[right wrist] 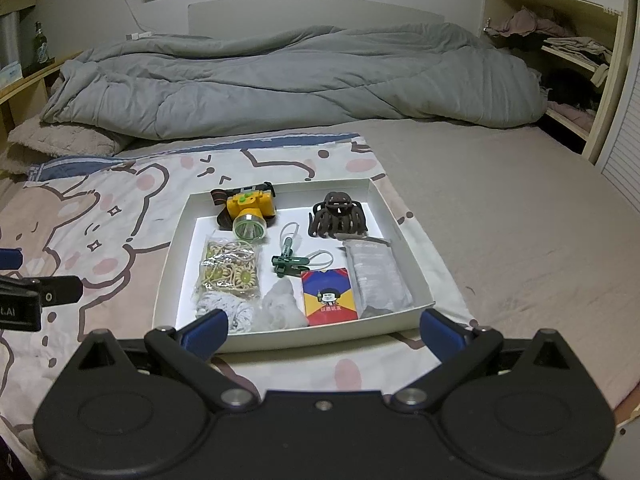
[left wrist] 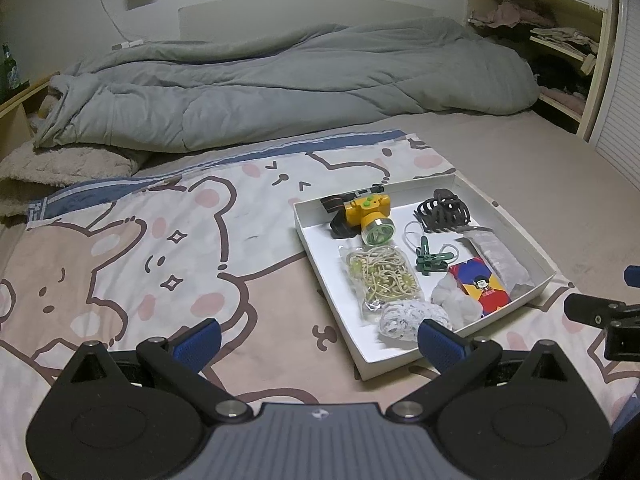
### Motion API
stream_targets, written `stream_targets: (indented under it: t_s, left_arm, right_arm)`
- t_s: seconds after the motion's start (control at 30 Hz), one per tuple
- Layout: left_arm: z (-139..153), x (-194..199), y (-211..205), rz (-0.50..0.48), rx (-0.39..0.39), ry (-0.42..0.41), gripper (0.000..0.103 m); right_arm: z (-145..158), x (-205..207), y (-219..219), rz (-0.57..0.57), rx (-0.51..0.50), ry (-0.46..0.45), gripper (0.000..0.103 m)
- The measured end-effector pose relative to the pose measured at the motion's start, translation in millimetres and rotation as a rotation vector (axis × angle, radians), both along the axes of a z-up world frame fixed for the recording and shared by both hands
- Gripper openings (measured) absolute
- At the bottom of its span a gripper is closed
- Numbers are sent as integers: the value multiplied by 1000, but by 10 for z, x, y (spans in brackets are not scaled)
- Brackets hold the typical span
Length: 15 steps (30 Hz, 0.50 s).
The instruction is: Organize objects
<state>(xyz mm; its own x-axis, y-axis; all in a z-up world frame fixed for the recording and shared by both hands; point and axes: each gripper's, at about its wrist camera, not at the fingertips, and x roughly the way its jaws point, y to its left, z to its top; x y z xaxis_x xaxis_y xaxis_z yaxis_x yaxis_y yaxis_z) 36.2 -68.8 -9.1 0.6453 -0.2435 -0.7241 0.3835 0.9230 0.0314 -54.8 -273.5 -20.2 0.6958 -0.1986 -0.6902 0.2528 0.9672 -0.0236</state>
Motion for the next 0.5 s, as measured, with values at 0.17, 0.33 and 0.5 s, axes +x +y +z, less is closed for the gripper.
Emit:
stream_targets:
  t_s: [0.17,0.33,0.5]
  left_arm:
    - [-4,-2,-4,2,4,-2,103]
    - [-1,3,5,4,1,1,103]
    - [3,5,10,2,1,0,103]
  right_arm:
    - [-2,3,5,-1,1,2,103]
    - [-4,1,2,2,2,4,103]
    - [-2,-1,4,0,3,5,103]
